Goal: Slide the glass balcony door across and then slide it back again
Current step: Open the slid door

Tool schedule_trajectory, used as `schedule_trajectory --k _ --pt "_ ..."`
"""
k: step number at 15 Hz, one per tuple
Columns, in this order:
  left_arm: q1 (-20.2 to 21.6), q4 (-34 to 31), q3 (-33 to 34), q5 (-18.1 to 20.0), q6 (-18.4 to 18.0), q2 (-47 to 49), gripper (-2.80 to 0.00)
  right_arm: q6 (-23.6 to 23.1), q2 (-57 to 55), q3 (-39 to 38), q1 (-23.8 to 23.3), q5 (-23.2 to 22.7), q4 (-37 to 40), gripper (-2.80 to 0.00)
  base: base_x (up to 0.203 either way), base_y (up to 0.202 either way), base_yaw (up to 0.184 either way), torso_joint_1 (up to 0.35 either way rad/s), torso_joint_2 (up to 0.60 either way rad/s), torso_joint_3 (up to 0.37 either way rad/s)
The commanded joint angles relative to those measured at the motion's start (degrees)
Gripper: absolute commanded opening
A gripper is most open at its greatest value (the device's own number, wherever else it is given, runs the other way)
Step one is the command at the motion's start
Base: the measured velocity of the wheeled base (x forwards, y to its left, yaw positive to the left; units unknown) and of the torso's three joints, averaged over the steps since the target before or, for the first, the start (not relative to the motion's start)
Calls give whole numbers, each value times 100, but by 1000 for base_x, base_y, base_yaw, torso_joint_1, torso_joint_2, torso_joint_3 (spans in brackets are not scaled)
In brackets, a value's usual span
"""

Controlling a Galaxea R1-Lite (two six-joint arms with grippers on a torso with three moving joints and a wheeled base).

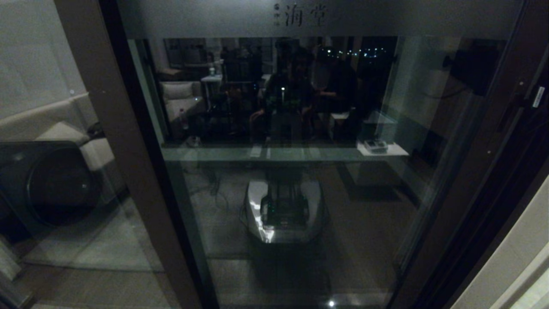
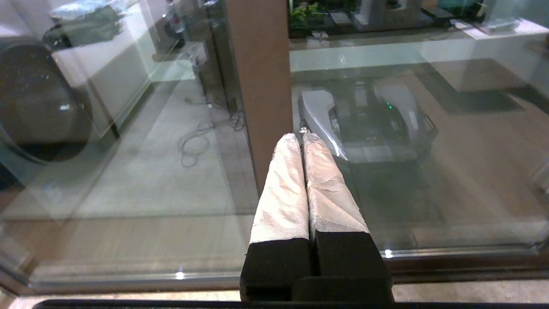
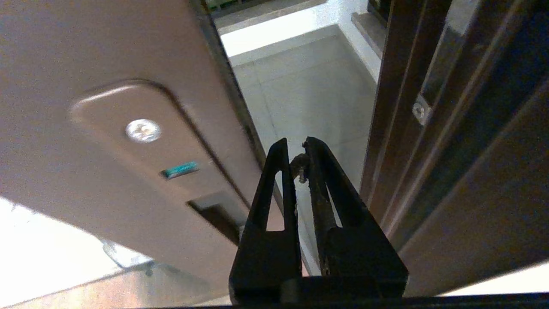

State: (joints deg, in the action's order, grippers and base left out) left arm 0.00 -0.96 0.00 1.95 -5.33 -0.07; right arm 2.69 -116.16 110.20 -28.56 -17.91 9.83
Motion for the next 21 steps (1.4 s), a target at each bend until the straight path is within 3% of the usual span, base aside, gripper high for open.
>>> schedule_trajectory --k 1,3,21 --pt "0 0 9 7 -3 -1 -280 56 -248 18 76 1 -205 -280 0 0 0 0 0 0" --pt "0 0 9 7 -3 -1 -280 258 -328 116 87 42 -385 -280 0 0 0 0 0 0" --pt "0 0 9 7 -3 -1 -280 285 -143 -262 476 60 -387 -280 0 0 0 0 0 0"
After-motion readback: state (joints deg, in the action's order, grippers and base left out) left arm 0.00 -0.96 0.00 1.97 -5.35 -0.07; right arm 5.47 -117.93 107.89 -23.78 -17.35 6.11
